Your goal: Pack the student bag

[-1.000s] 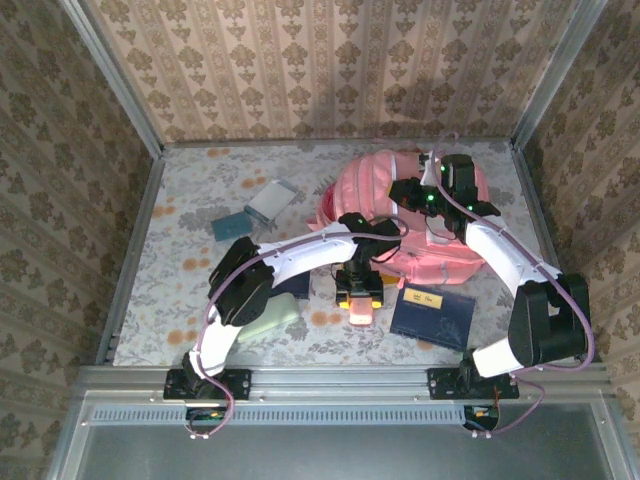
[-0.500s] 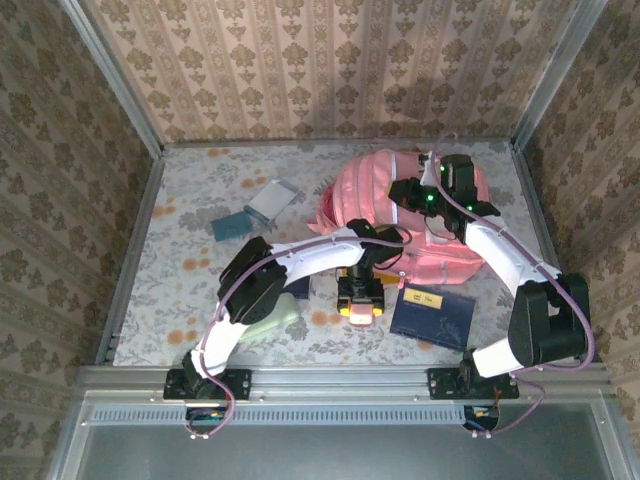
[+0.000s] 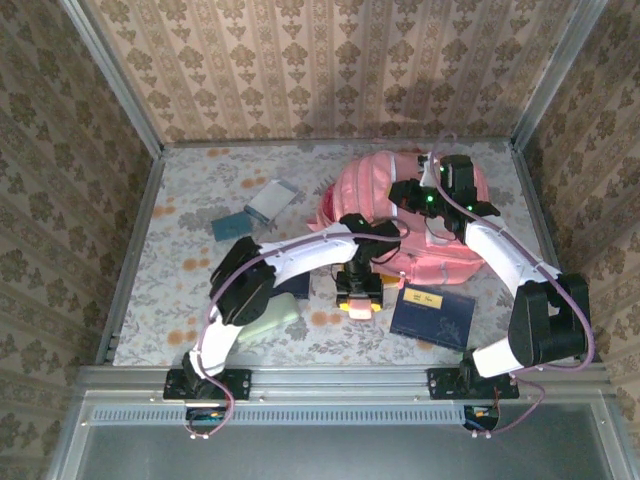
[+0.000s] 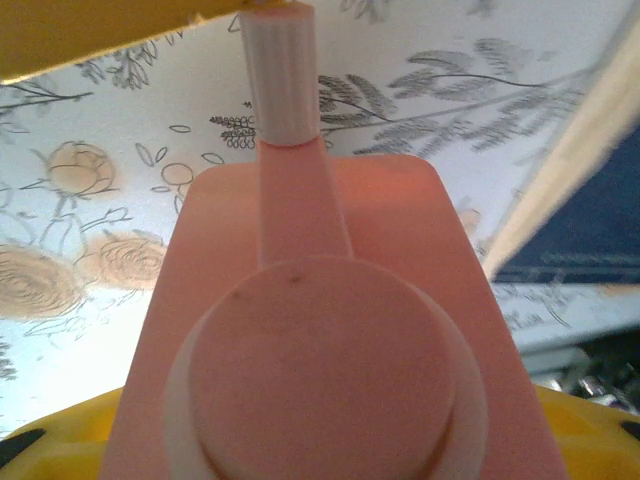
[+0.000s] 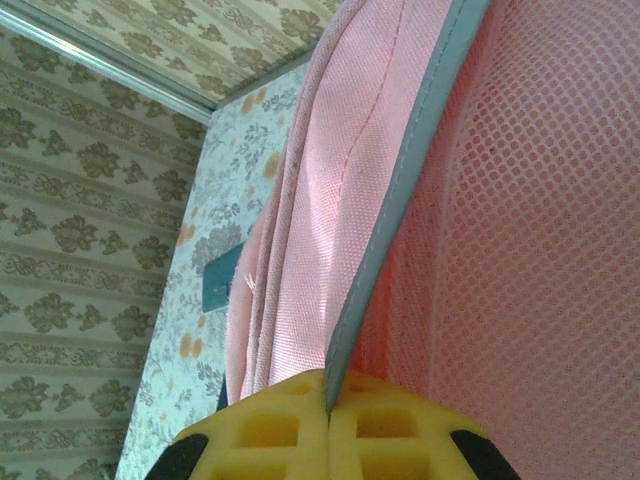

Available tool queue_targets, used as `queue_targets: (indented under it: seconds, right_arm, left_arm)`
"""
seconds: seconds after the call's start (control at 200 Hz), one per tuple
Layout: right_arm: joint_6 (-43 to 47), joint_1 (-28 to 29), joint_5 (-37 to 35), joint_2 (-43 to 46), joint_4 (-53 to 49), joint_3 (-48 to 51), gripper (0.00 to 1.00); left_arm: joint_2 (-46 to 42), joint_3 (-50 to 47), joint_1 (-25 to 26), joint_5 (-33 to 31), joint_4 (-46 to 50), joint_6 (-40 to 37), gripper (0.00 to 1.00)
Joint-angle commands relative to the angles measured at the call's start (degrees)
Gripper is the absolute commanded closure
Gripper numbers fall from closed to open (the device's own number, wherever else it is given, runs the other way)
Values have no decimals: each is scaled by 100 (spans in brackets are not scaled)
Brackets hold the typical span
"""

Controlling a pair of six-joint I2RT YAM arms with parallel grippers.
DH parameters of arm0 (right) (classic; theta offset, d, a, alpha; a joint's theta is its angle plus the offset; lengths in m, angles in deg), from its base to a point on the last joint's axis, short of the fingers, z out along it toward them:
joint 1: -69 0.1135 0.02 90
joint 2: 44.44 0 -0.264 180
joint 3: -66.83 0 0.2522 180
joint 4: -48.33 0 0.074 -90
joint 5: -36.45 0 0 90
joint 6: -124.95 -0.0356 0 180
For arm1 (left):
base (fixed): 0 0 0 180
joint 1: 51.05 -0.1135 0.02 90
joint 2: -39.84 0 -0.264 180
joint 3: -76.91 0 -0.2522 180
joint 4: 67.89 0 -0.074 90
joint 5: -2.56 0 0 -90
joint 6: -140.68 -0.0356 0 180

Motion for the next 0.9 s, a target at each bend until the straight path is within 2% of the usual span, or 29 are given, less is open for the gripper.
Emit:
queue_targets:
  seconds: [0.0, 0.095, 0.265, 0.4, 0.5, 0.66, 0.79, 0.895]
  right_arm:
    - [331, 37, 41, 263, -273, -300, 100]
    - [320, 10, 102, 180, -304, -412, 100]
    - [225, 11, 509, 194, -242, -538, 100]
    - [70, 10, 940, 269, -71, -540, 100]
    - [-117, 6, 1153, 338, 21, -564, 100]
    - [-594, -151, 1649, 557, 338, -671, 100]
    - [-1123, -427, 1893, 734, 543, -821, 100]
    - [-1109, -605, 2323, 820, 495, -1061, 100]
  left_arm:
    - [-1196, -284, -185, -155, -15, -348, 48]
    - [-1966, -873, -517, -123, -236, -407, 48]
    - [-3236, -1958, -1706, 29, -608, -647, 47]
    - [-3695, -2194, -2755, 172, -648, -1004, 46]
    - [-3813, -2281, -3310, 381, -923, -1168, 45]
    - [-3757, -2409, -3808, 909, -1834, -1097, 42]
    - [-3472, -2178, -3914, 1121, -1987, -1150, 42]
    - [-3354, -2086, -3932, 1245, -2276, -1118, 42]
